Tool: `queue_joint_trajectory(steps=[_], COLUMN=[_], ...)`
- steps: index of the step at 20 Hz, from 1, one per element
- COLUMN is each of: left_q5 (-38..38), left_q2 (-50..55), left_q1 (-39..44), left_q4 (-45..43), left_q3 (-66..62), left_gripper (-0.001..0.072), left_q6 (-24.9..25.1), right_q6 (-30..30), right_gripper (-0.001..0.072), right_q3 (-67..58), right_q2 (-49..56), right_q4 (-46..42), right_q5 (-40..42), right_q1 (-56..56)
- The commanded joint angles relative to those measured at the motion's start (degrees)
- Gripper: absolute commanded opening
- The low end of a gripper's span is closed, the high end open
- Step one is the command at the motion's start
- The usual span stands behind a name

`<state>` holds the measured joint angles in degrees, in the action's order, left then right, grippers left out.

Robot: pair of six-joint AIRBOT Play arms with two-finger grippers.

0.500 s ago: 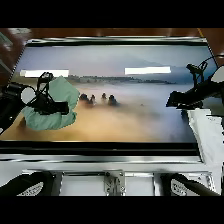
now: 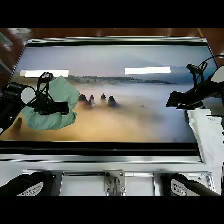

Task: Fold the shirts.

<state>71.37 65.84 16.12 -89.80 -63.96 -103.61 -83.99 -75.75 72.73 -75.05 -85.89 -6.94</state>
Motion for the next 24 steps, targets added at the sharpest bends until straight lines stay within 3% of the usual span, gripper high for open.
queue_joint_trajectory(steps=[1,6,9,13,16,19,24], left_q5=[-0.02,-0.02,-1.68,-5.86,-6.45,-6.16,-1.66], left_q2=[-0.02,-0.02,0.04,0.7,2.23,5.25,15.06], left_q1=[-0.02,-0.02,0.0,0.0,-0.83,-6.62,-19.12], left_q4=[0.0,0.0,0.37,5.68,2.01,-5.7,-4.2], left_q3=[0.02,0.02,0.02,0.02,0.0,-1.81,-5.64], left_gripper=[0.0696,0.0696,0.0696,0.0696,0.0707,0.0709,0.0712], left_q6=[0.0,0.0,-0.52,-0.61,-0.63,-0.63,-0.61], right_q6=[-0.02,-0.02,-0.07,-0.02,0.11,0.48,0.46], right_gripper=[0.0592,0.0592,0.0592,0.0592,0.0592,0.0592,0.0591], right_q3=[-0.02,-0.02,-0.02,-0.02,-0.02,0.0,0.0], right_q2=[0.02,0.02,0.02,0.02,0.02,0.02,0.02], right_q4=[0.0,0.09,0.55,1.77,3.37,4.17,4.24], right_q5=[-0.02,0.9,6.12,3.67,3.08,4.07,7.63], right_q1=[0.0,0.02,0.0,0.02,0.02,0.02,0.02])
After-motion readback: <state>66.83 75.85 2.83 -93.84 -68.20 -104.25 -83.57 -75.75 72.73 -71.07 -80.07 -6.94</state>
